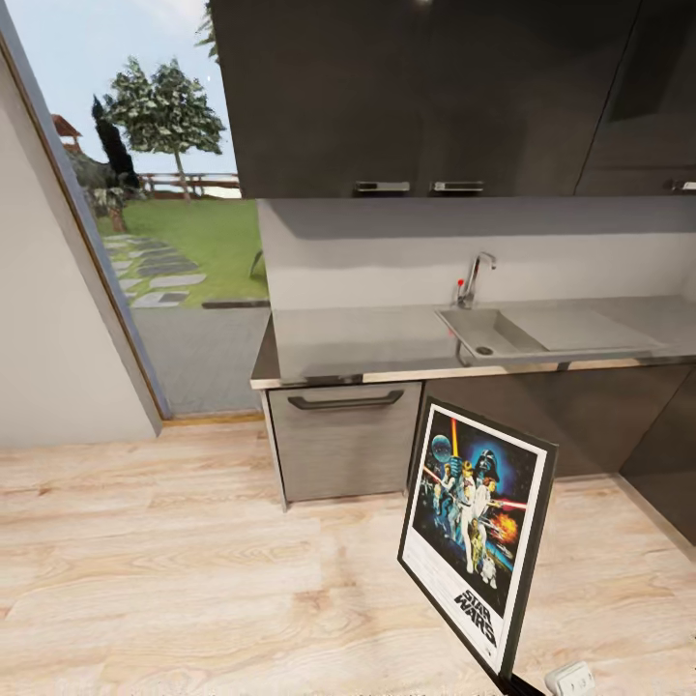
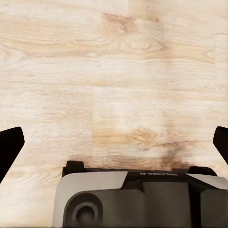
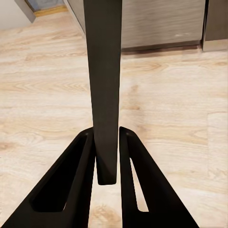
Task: Pick up the poster from the kitchen countertop and hang it on one of the wall nails in the kitchen.
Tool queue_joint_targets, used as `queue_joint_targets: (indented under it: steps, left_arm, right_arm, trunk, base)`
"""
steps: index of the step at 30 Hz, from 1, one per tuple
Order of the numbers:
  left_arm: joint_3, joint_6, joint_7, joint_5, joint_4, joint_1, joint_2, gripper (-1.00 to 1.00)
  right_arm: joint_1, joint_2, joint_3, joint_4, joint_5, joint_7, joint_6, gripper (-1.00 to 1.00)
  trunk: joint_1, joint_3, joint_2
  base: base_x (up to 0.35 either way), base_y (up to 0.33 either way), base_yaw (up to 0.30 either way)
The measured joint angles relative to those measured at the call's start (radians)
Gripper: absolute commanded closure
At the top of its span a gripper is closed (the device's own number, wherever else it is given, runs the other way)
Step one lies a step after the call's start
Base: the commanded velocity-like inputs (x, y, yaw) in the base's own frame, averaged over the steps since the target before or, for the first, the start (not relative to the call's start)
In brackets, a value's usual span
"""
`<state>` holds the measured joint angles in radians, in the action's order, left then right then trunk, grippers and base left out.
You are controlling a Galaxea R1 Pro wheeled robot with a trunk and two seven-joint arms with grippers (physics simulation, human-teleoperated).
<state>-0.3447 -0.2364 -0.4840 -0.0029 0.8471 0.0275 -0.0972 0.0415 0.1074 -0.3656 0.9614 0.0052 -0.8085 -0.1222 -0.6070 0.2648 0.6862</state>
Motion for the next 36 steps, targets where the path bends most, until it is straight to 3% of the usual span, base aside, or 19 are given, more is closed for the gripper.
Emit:
queue_joint_targets:
  steps: [27, 36]
  left_arm:
    - [-0.002, 0.003, 0.0, 0.0, -0.001, 0.0, -0.002, -1.0]
    - [-0.002, 0.003, 0.0, 0.001, -0.001, 0.0, -0.003, -1.0]
  right_arm:
    - [0.0, 0.0, 0.0, 0.0, 0.0, 0.0, 0.0, 1.0]
    - [0.0, 0.0, 0.0, 0.001, 0.0, 0.0, 0.0, 1.0]
  trunk:
    - [0.104, -0.042, -0.189]
    - [0.138, -0.067, -0.253]
  base:
    - [0.0, 0.0, 0.0]
    - [0.0, 0.0, 0.0]
